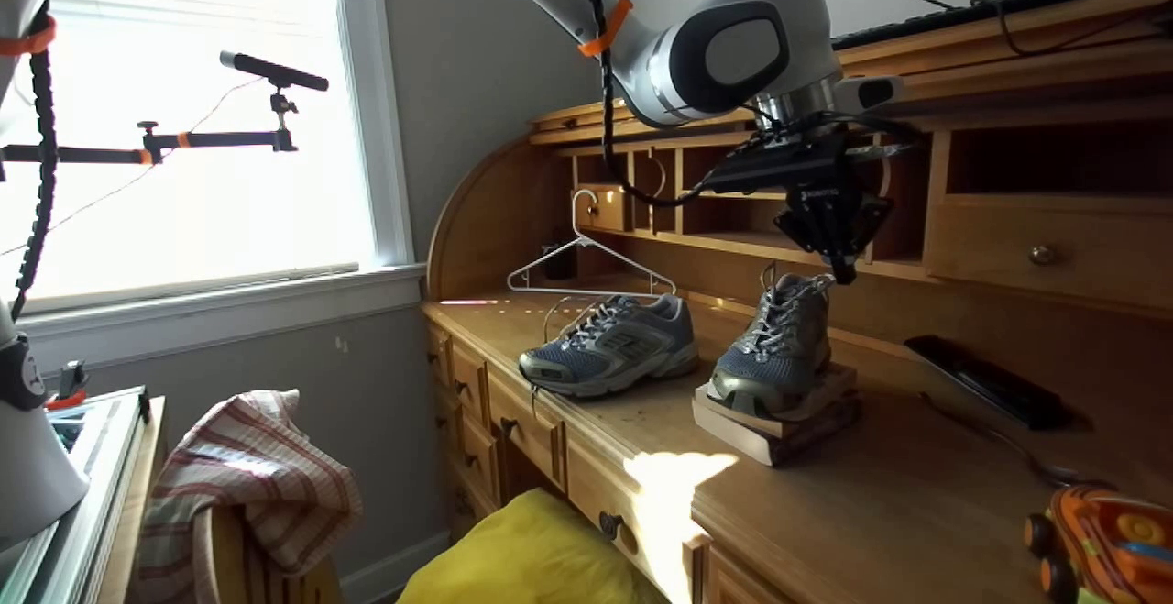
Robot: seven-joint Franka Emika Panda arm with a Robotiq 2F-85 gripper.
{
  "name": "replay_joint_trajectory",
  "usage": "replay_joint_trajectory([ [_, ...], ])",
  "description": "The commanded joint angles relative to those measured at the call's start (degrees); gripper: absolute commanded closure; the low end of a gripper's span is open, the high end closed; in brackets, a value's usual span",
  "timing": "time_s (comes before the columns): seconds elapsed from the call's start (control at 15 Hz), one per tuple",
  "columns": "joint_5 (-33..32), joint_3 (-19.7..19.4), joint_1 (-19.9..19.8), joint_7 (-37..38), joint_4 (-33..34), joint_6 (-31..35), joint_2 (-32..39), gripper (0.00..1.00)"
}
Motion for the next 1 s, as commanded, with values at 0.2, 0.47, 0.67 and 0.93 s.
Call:
replay_joint_trajectory([
  [0.2, 1.6, 3.1, -1.1, -1.6, -1.5, -2.3, -1.9, 1.0],
  [0.47, 1.4, 2.7, -1.0, -0.8, -1.3, -2.2, -2.0, 1.0],
  [0.67, 1.6, 2.3, -1.5, -0.4, -1.3, -1.5, -2.2, 1.0],
  [0.93, 1.3, 1.8, -1.7, -0.2, -0.6, -2.3, -1.3, 1.0],
])
